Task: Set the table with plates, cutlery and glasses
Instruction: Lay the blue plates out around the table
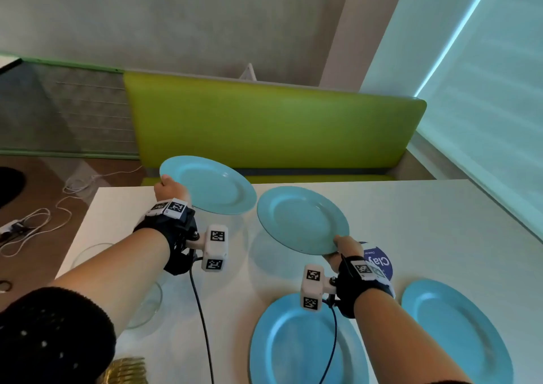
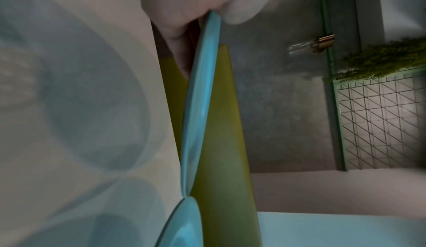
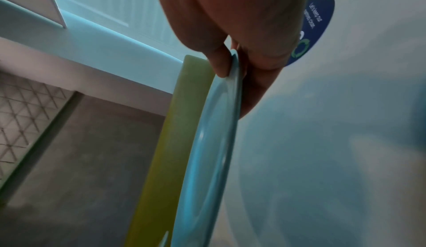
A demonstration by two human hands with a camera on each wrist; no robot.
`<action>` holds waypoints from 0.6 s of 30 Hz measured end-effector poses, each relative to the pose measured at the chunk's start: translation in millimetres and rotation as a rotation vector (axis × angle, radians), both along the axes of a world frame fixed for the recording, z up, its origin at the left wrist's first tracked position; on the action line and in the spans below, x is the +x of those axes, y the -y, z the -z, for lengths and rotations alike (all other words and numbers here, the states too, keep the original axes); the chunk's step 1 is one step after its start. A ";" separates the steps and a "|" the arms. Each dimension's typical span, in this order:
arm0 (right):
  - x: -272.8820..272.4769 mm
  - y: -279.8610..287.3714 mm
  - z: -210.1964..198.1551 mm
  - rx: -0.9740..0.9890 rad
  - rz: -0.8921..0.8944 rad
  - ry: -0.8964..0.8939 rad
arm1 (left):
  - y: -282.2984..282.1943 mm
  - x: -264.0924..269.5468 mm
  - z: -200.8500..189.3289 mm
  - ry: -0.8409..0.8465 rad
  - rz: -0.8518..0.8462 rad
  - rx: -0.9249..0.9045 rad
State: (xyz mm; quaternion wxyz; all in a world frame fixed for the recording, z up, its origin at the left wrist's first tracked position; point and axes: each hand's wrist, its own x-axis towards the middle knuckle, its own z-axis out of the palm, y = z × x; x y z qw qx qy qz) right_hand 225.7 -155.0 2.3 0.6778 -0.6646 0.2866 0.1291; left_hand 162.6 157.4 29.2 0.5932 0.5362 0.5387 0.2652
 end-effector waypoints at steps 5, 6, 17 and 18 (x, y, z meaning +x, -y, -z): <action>3.8 -6.4 20.6 0.039 -0.068 -0.092 | -13.3 3.5 12.8 0.012 -0.048 -0.046; 5.1 -9.1 24.7 0.043 -0.055 -0.104 | -14.2 4.9 15.1 0.007 -0.045 -0.049; 13.2 -50.4 48.4 0.047 0.001 -0.175 | -29.1 17.1 35.0 0.063 -0.070 -0.103; 17.2 -50.8 49.5 0.055 0.027 -0.172 | -31.4 17.6 36.5 0.066 -0.075 -0.105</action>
